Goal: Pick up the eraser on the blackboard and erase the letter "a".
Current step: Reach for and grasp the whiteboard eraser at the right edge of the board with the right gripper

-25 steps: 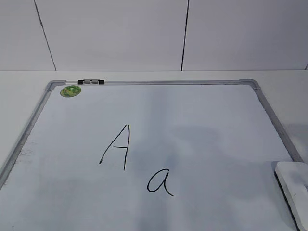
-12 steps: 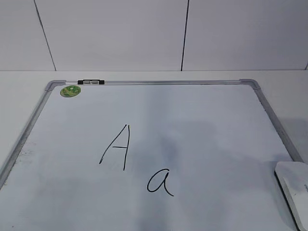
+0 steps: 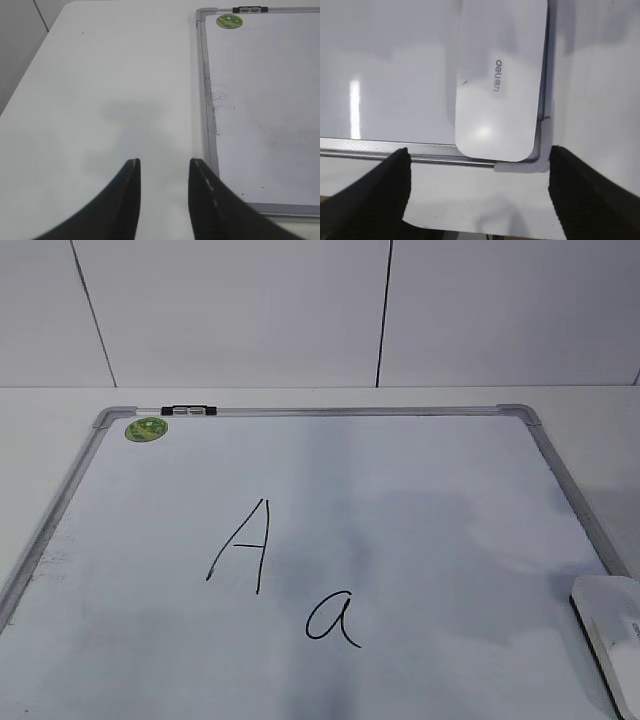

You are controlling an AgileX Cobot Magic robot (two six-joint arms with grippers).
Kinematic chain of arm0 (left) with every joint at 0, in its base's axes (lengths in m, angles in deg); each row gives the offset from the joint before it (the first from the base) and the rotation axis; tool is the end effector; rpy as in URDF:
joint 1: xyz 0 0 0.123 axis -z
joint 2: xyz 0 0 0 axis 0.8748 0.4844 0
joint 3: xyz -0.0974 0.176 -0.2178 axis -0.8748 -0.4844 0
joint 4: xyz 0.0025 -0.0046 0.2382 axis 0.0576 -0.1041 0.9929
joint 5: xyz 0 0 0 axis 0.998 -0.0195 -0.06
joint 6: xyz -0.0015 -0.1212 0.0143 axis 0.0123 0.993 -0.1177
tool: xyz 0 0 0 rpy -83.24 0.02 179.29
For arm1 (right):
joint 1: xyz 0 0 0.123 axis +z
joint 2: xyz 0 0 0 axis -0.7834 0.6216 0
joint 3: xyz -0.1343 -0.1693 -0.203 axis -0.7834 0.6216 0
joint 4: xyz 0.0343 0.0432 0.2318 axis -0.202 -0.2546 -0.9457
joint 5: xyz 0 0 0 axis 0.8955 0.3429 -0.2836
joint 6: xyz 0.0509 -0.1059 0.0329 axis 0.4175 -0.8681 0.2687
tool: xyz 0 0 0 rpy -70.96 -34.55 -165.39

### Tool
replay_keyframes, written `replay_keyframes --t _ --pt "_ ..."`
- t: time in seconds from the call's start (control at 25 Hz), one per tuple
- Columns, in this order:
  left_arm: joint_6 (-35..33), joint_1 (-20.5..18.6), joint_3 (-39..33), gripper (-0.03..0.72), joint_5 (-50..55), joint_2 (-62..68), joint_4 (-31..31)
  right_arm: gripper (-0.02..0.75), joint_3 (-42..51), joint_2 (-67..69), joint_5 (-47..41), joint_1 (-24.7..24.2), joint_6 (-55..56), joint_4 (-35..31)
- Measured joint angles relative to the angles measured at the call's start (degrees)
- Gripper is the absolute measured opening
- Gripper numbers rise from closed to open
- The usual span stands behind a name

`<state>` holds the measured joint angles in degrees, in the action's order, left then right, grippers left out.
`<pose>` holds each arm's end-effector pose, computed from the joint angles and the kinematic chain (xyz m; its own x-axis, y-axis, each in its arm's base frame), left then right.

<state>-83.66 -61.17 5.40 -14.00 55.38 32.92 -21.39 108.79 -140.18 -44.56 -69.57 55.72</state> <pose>-0.0023 0.0051 0.2527 -0.5003 -0.0303 -0.8653 -0.0528 0.9986 -0.0045 0.1444 0.0268 0.2319 -0.9581 -0.0435 -0.2832 -0.0722 0.9932 0.0918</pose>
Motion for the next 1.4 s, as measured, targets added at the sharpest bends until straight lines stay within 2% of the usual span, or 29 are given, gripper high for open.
replay_keyframes --t 0.64,1.0,1.4 --pt "0.0 0.0 0.0 0.245 0.0 0.0 0.0 0.678 -0.5 11.7 5.1 0.2 4.4 3.8" --pt "0.0 0.0 0.0 0.244 0.0 0.0 0.0 0.678 -0.5 15.4 7.4 7.0 13.8 9.7" --pt "0.0 0.0 0.0 0.245 0.0 0.0 0.0 0.676 -0.5 16.2 9.3 7.3 19.9 12.6"
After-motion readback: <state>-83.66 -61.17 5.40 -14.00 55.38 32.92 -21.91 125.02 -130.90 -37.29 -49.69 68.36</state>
